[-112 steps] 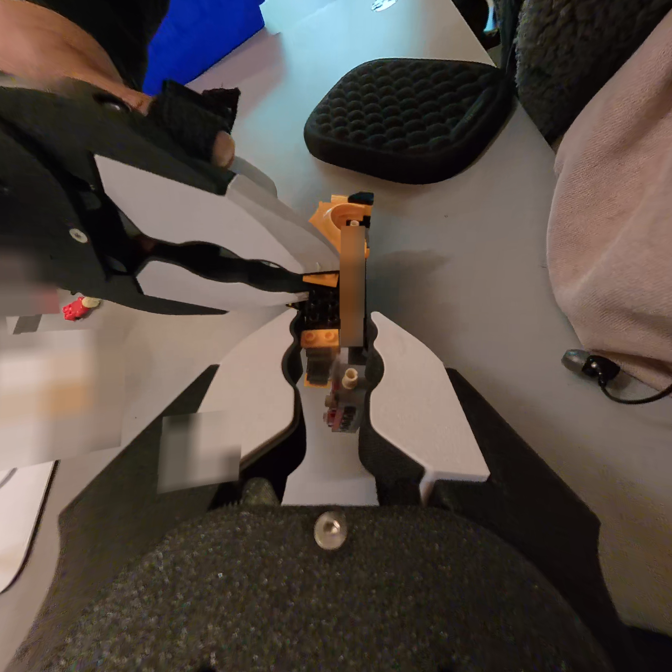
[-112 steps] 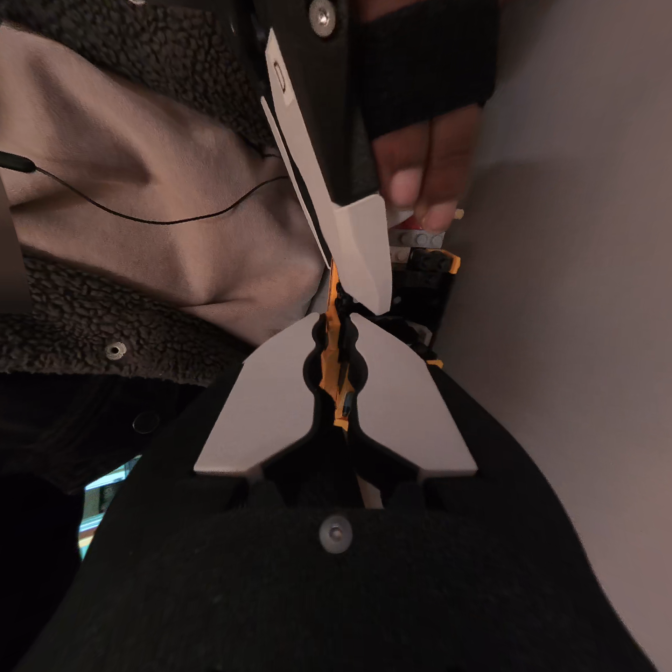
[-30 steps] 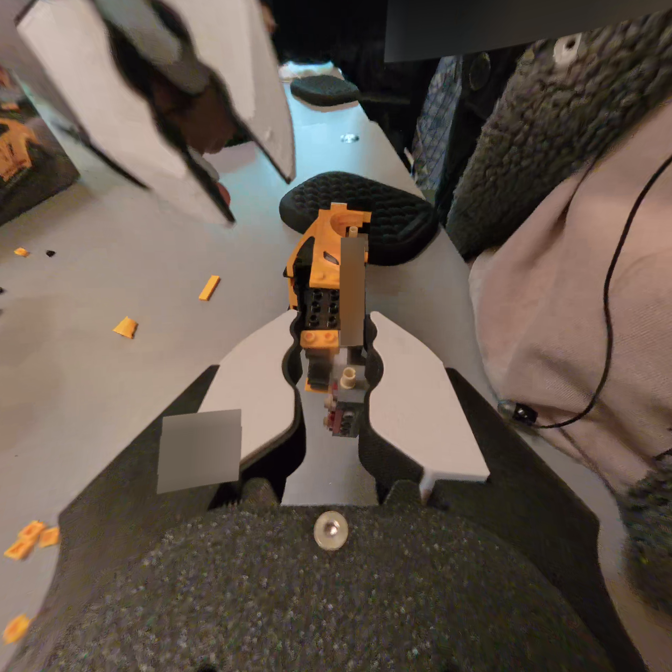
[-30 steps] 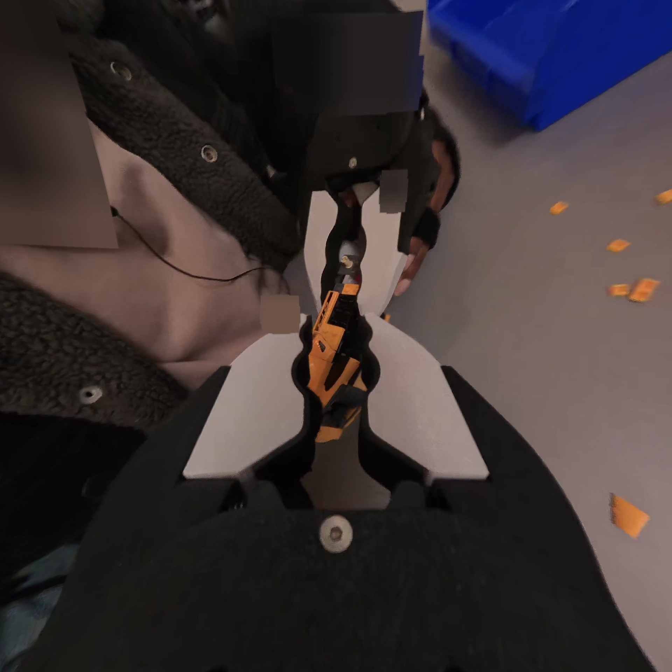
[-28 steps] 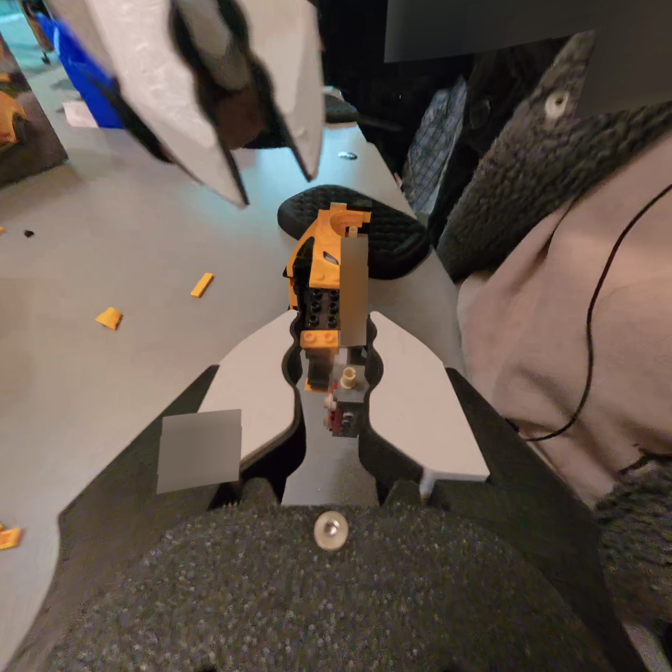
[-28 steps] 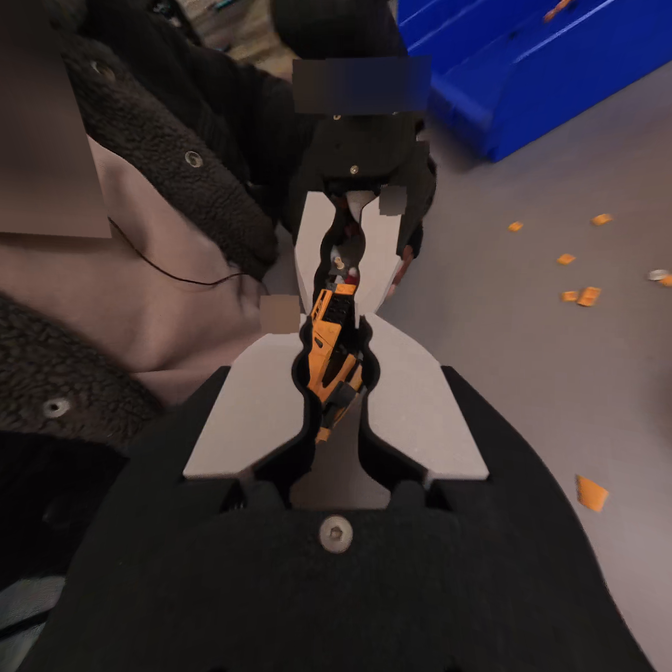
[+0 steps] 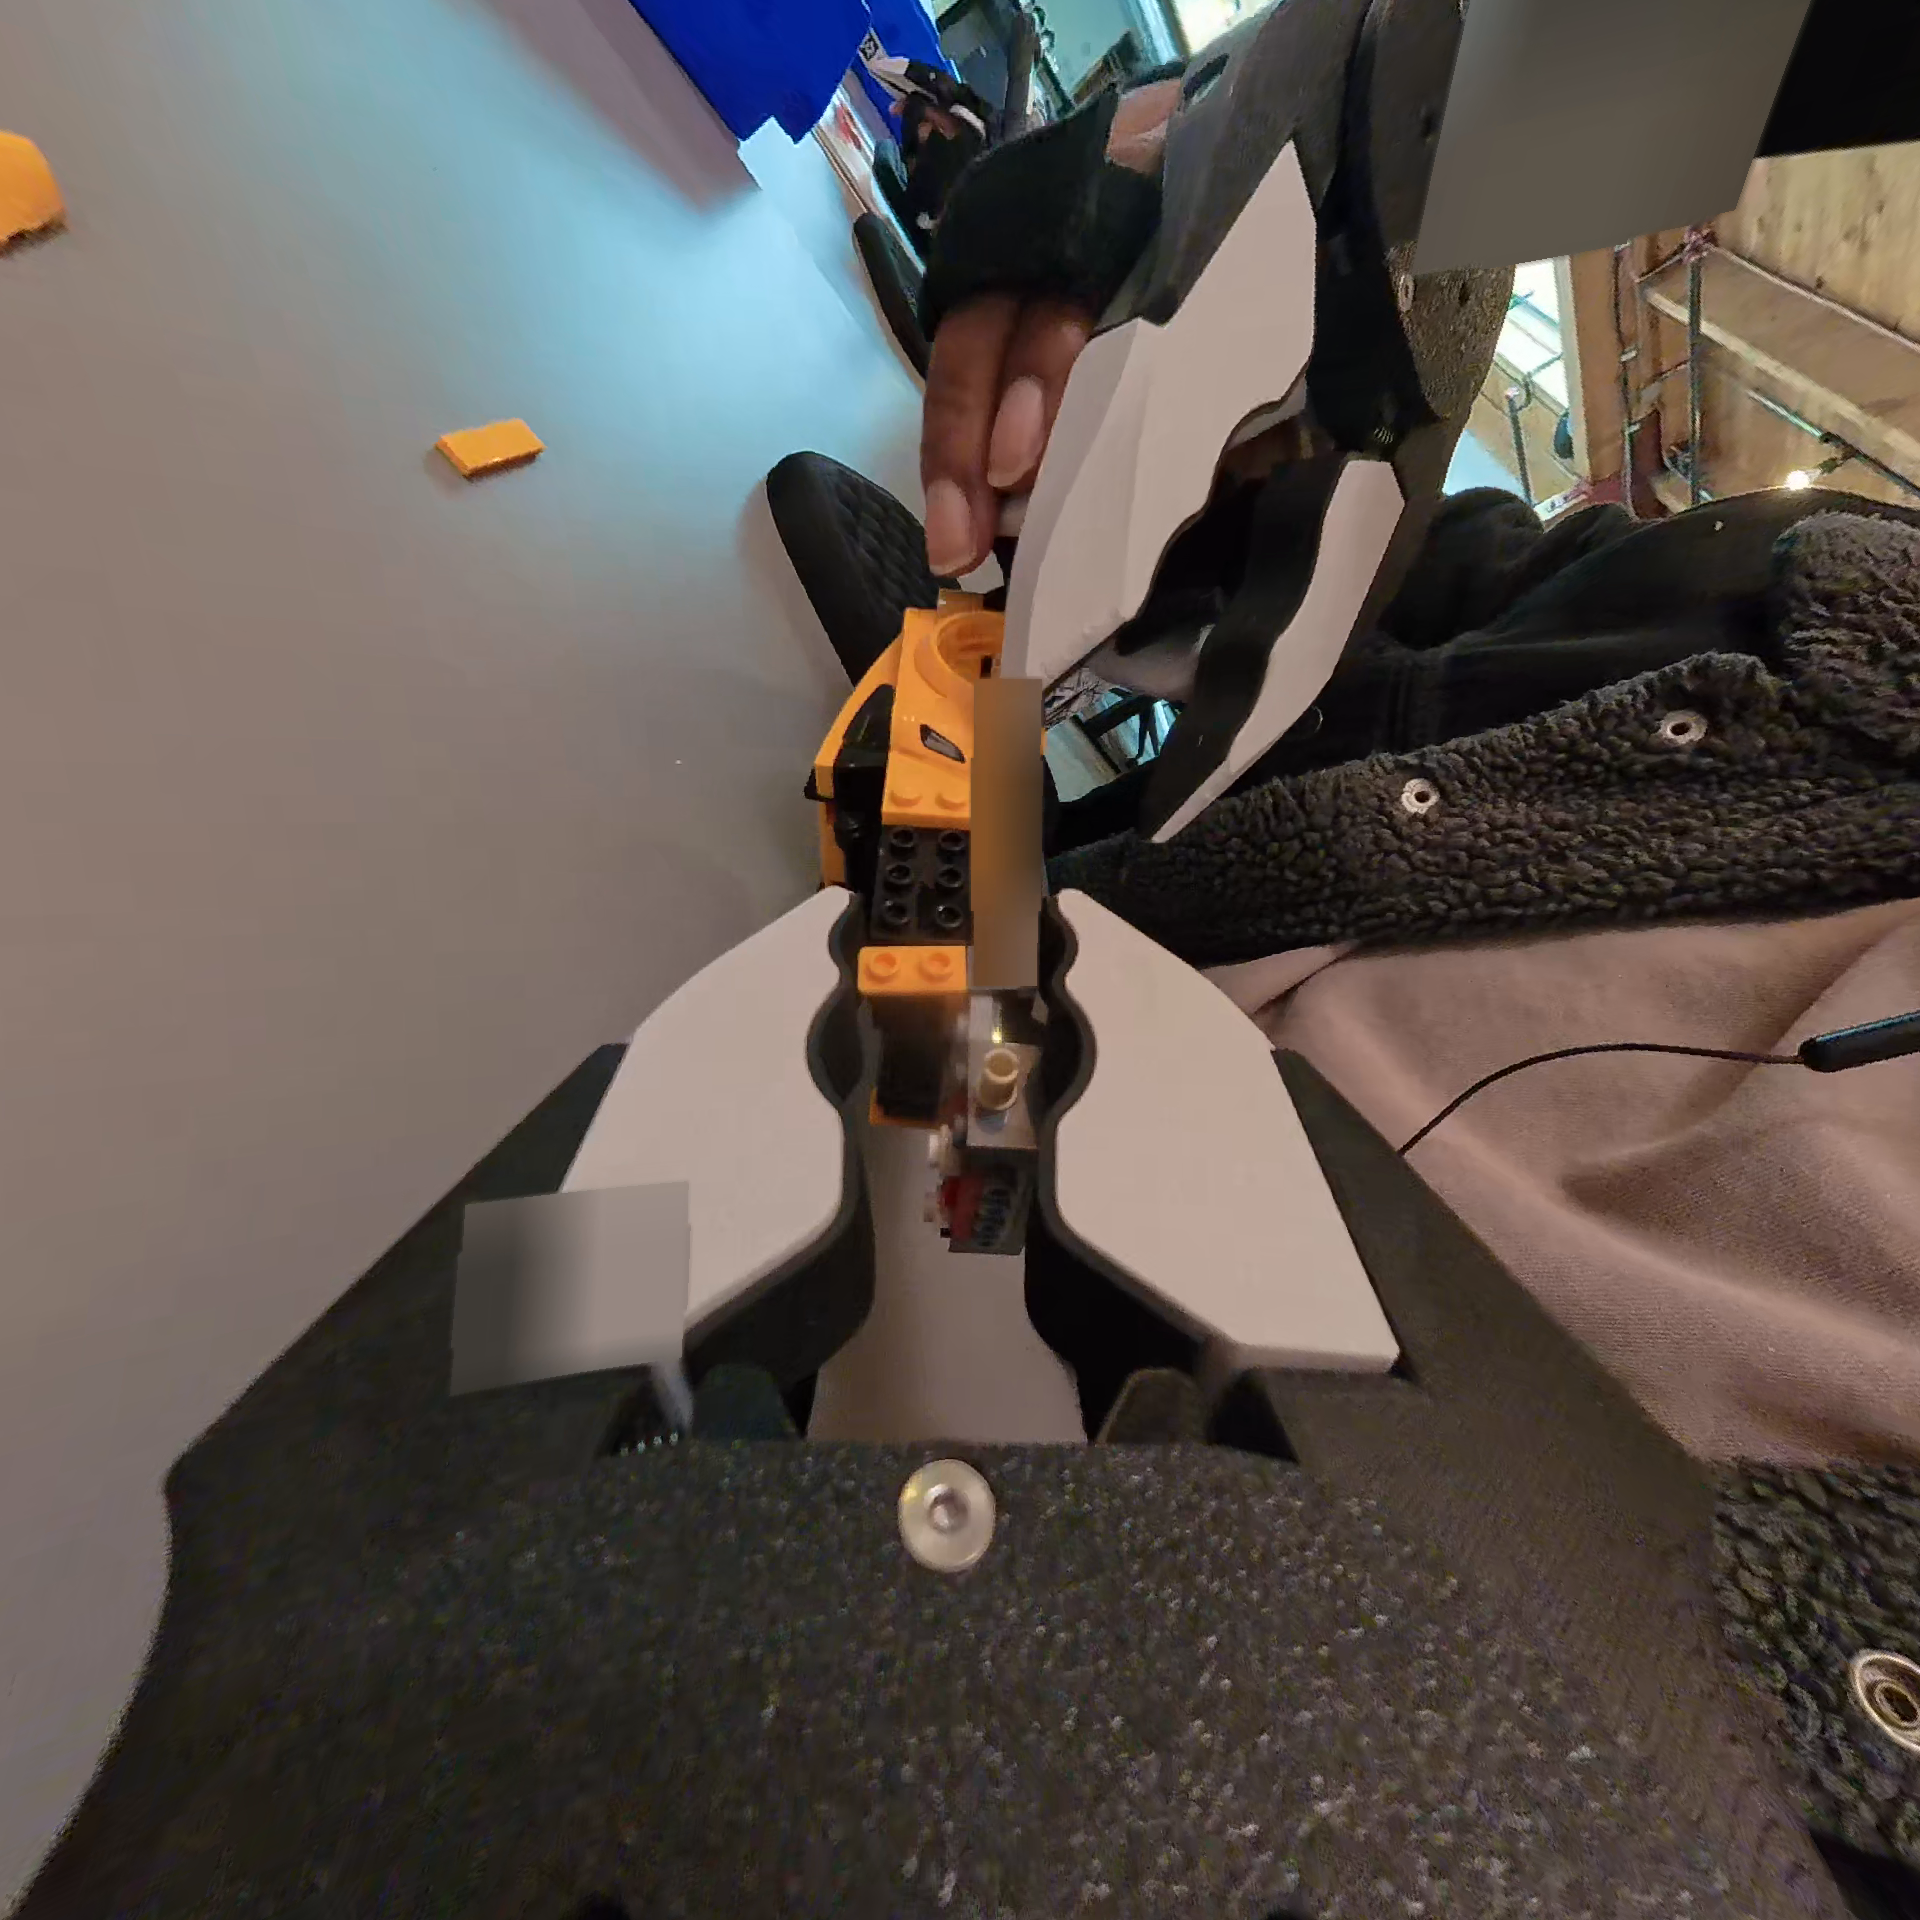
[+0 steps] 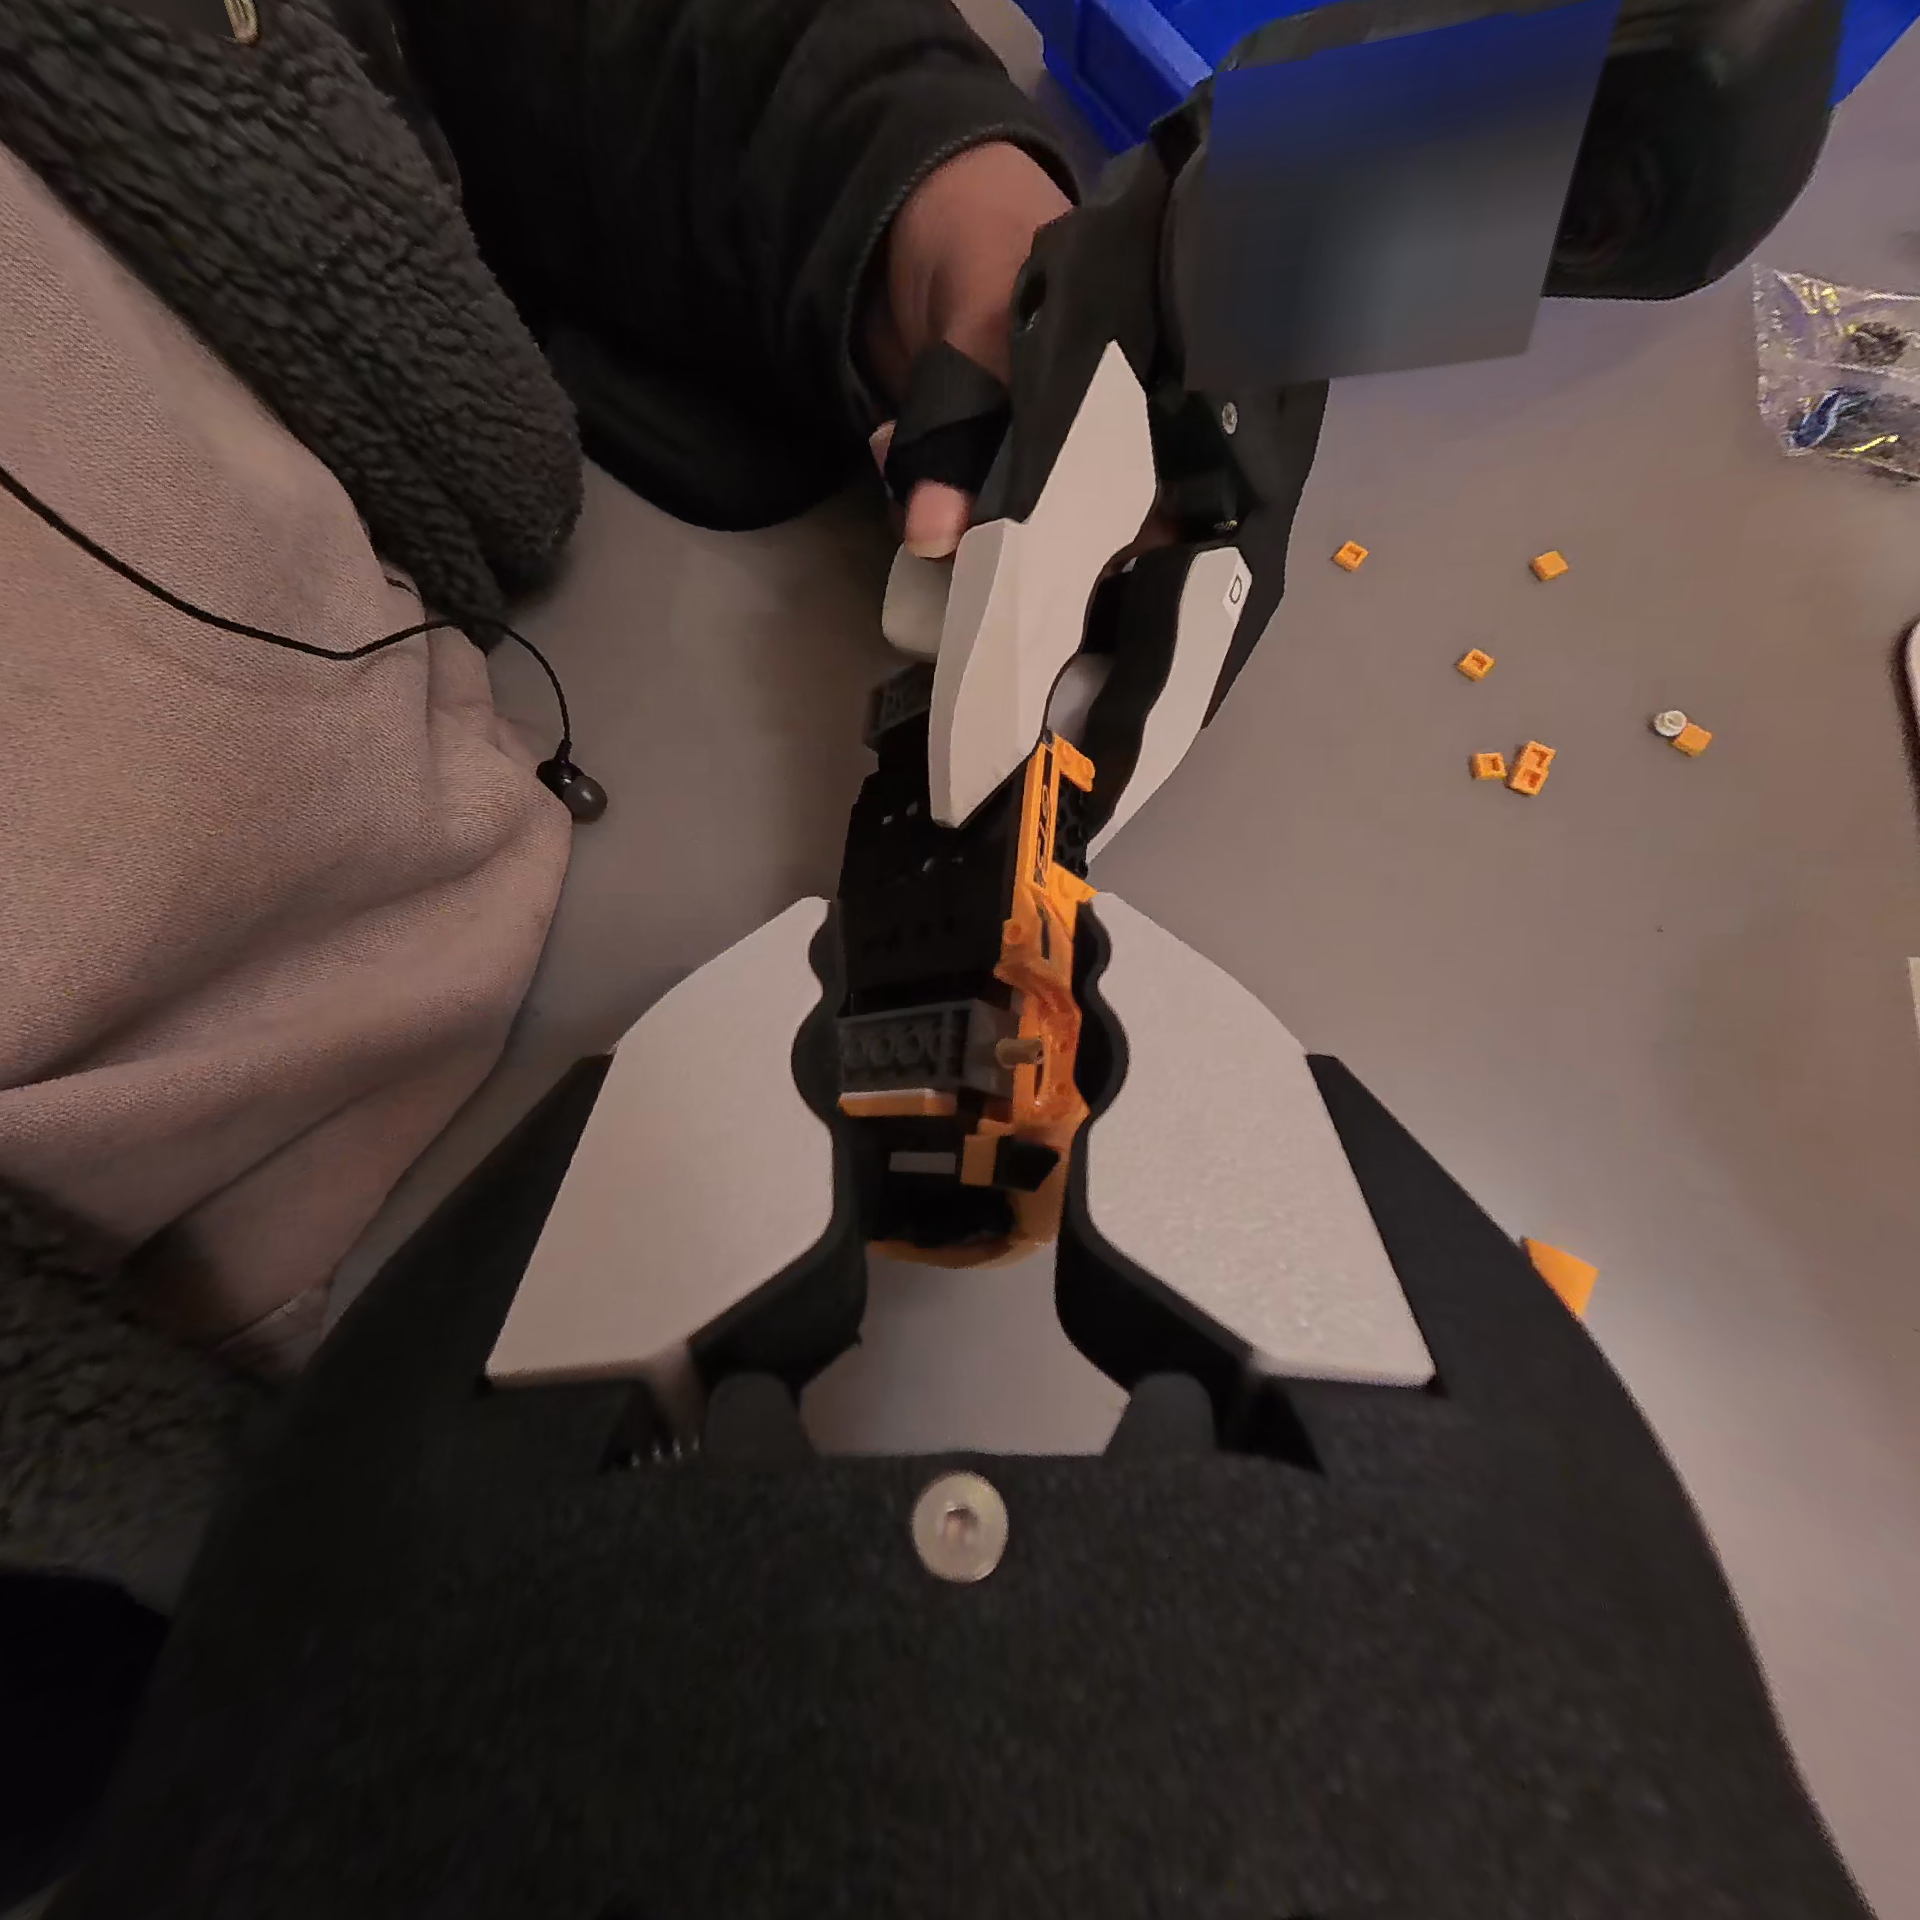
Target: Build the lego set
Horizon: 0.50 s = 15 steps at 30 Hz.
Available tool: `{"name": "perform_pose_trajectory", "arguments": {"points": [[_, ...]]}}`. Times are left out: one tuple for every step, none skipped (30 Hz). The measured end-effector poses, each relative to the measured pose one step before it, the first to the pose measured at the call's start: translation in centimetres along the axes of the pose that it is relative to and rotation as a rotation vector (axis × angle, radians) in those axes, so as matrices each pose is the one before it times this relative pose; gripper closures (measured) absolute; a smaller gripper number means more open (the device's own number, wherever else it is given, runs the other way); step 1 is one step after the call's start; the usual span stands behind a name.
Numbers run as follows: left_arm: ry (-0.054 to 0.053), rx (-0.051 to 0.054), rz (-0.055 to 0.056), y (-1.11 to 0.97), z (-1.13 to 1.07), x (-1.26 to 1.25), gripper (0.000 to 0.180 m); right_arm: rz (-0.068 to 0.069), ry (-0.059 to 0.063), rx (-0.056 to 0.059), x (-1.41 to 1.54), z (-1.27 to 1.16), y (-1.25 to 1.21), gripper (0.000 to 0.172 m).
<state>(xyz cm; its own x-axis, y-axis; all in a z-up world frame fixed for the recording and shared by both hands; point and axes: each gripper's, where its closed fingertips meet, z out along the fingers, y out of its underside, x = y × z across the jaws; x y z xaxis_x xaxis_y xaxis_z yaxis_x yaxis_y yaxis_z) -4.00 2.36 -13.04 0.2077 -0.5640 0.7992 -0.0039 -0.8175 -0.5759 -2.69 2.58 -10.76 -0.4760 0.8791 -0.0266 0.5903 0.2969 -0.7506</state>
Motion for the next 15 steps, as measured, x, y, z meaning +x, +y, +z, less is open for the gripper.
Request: {"name": "perform_pose_trajectory", "arguments": {"points": [[-0.0051,-0.0024,0.0032,0.038,0.013,-0.041,0.150,-0.0029,-0.0006,-0.0070,0.060,0.132,0.009,0.130],[-0.0125,-0.0037,0.0077,0.047,0.032,-0.117,0.150,-0.0072,0.0024,-0.0112,0.092,0.126,0.040,0.130],[-0.0236,-0.0063,0.0193,0.070,0.034,-0.189,0.150,-0.0111,-0.0004,-0.0188,0.029,0.138,0.116,0.130],[-0.0351,-0.0099,0.0366,0.093,0.063,-0.243,0.150,-0.0131,-0.0005,-0.0218,0.014,0.134,0.129,0.130],[-0.0409,-0.0129,0.0518,0.116,0.096,-0.225,0.150,-0.0126,0.0012,-0.0253,0.042,0.141,0.158,0.130],[-0.0426,-0.0156,0.0522,0.162,0.128,-0.223,0.150,-0.0117,-0.0009,-0.0289,0.012,0.139,0.194,0.130],[-0.0408,-0.0150,0.0490,0.175,0.169,-0.211,0.149,-0.0119,-0.0010,-0.0308,0.012,0.174,0.207,0.130],[-0.0320,-0.0133,0.0442,0.174,0.183,-0.141,0.149,-0.0107,-0.0017,-0.0340,0.007,0.193,0.256,0.130],[-0.0182,-0.0080,0.0374,0.111,0.172,0.018,0.149,-0.0102,-0.0098,-0.0408,-0.119,0.233,0.346,0.131],[-0.0096,-0.0014,0.0219,-0.014,0.109,0.075,0.150,-0.0124,-0.0125,-0.0413,-0.195,0.273,0.376,0.131],[-0.0069,-0.0009,0.0168,-0.002,0.061,0.046,0.150,-0.0137,-0.0039,-0.0372,-0.082,0.287,0.335,0.131],[-0.0063,-0.0016,0.0156,0.016,0.038,0.008,0.149,-0.0113,-0.0001,-0.0374,0.003,0.297,0.366,0.131],[-0.0067,-0.0031,0.0164,0.030,0.020,0.010,0.150,-0.0088,-0.0021,-0.0297,-0.026,0.264,0.277,0.130],[-0.0060,-0.0059,0.0128,0.091,0.039,-0.002,0.150,-0.0071,0.0038,-0.0094,0.053,0.094,0.004,0.131],[-0.0024,-0.0001,0.0063,0.028,0.050,0.021,0.149,-0.0007,-0.0066,-0.0131,-0.064,-0.012,0.032,0.131]]}}
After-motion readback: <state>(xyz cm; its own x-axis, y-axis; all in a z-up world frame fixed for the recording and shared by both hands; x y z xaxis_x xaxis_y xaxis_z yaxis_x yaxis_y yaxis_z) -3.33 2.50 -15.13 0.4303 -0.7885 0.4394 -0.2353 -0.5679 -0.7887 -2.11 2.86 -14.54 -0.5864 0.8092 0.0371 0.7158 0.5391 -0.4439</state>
